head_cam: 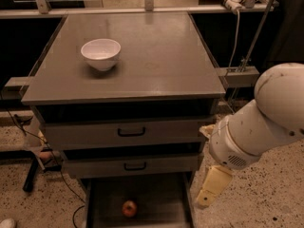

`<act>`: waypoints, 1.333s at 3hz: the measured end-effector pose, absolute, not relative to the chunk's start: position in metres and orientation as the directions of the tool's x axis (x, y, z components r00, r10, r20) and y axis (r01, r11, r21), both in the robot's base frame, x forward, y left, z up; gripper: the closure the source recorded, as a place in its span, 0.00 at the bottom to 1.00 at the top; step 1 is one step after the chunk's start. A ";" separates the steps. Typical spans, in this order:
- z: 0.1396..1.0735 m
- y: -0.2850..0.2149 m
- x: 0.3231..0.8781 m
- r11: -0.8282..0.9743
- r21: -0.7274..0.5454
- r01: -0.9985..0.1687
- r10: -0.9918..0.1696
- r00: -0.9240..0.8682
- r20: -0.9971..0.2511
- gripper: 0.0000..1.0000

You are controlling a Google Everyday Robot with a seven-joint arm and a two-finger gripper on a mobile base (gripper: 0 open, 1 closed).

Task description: Pick apple from bottom drawer and place on counter

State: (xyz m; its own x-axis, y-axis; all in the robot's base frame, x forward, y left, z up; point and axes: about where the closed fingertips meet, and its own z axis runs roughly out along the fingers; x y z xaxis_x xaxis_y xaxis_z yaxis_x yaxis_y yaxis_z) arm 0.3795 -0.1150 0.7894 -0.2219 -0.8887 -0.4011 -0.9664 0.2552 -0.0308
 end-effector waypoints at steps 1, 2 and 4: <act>0.789 -0.115 0.380 0.255 -0.031 -0.966 -0.889 -0.222 -0.401 0.00; 0.772 -0.114 0.384 0.249 -0.036 -0.968 -0.890 -0.214 -0.402 0.00; 0.655 -0.120 0.397 0.333 0.029 -0.942 -0.841 -0.311 -0.444 0.00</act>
Offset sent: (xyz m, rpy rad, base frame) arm 0.0132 0.0015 -0.0444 0.0012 -0.0092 0.0143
